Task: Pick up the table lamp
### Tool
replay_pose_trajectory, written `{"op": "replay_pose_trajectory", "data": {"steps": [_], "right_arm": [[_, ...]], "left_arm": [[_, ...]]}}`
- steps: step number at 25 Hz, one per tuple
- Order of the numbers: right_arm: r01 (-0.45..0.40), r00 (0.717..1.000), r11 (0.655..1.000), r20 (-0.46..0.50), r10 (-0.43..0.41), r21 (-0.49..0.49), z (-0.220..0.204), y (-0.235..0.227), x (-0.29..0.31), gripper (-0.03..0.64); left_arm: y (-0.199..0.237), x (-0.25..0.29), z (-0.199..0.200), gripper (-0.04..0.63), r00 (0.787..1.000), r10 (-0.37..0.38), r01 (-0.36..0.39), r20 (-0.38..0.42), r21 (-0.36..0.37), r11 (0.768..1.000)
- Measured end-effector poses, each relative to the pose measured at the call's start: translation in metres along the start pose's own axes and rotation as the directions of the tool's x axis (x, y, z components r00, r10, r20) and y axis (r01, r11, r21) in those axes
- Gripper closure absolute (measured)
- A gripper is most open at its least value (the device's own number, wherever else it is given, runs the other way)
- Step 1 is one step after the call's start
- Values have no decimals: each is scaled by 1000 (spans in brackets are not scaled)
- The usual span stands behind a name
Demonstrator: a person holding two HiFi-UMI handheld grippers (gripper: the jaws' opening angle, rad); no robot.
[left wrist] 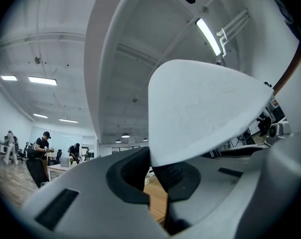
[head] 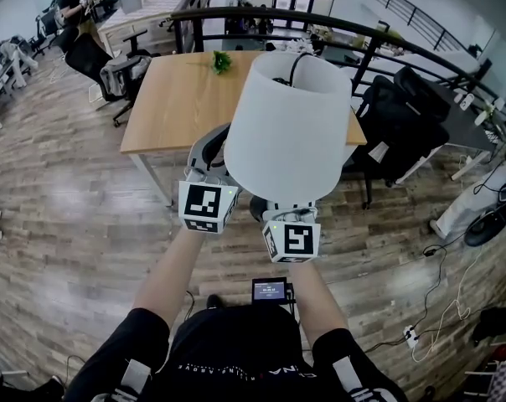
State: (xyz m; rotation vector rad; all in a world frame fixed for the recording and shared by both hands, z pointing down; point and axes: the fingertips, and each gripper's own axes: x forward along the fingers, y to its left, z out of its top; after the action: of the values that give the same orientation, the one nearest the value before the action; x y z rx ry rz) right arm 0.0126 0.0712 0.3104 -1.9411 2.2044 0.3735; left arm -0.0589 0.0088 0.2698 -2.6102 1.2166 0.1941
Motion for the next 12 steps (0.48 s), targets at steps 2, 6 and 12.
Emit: {"op": "replay_pose_trajectory", "data": {"steps": [2, 6, 12], "right_arm": [[0, 1000, 1000, -3, 0, 6, 0, 0, -1, 523], [-5, 1000, 1000, -8, 5, 20, -2, 1, 2, 523], [-5, 1000, 1000, -14, 6, 25, -2, -4, -2, 523]], "left_arm": [[-1, -1, 2, 568, 1000, 2, -2, 0, -7, 1000], [2, 1, 1, 568, 1000, 10, -10, 0, -29, 1000], [-4, 2, 1, 568, 1000, 13, -14, -9, -36, 999]]}}
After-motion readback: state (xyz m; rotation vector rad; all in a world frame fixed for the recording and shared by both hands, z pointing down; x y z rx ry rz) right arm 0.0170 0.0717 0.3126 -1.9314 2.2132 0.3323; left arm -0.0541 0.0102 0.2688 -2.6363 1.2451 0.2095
